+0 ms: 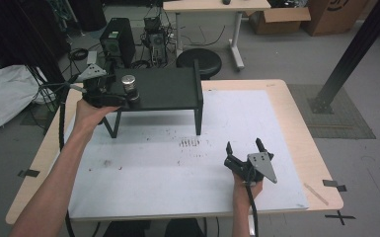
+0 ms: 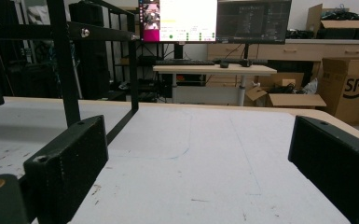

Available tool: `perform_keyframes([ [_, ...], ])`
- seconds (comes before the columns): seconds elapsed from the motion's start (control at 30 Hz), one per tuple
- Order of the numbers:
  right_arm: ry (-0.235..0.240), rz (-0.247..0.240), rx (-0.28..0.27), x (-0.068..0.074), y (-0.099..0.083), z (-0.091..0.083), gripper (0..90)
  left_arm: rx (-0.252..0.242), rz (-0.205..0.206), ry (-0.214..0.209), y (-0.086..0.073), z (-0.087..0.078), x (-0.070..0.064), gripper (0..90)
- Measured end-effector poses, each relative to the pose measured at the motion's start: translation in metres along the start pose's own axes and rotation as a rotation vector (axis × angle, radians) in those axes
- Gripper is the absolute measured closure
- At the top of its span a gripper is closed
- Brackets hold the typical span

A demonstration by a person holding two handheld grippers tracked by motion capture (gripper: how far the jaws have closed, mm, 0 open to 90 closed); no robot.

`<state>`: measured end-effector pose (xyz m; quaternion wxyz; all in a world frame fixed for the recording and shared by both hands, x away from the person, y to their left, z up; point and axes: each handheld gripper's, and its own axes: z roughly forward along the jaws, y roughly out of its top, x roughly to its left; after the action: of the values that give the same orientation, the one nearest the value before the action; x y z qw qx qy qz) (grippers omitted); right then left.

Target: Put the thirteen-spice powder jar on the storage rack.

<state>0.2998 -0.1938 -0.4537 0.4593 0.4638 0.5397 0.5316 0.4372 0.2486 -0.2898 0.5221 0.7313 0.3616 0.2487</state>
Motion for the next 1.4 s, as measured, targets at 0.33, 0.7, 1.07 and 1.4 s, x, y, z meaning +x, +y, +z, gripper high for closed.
perform_keyframes([
  [0.33,-0.001,0.0,0.0,0.0,0.0,0.0,4.4,-0.031,0.038,0.011,0.005,-0.021,-0.005,0.2],
  [0.7,-0.001,-0.001,0.0,0.0,0.0,0.0,4.4,-0.061,0.053,0.033,-0.005,-0.053,-0.011,0.3],
  [1.07,-0.001,-0.002,0.001,0.0,0.0,0.0,4.4,-0.077,0.047,0.058,-0.028,-0.08,-0.011,0.3],
  [1.4,-0.002,-0.002,0.0,0.0,0.0,0.0,4.4,-0.103,0.041,0.05,-0.053,-0.097,-0.014,0.3],
])
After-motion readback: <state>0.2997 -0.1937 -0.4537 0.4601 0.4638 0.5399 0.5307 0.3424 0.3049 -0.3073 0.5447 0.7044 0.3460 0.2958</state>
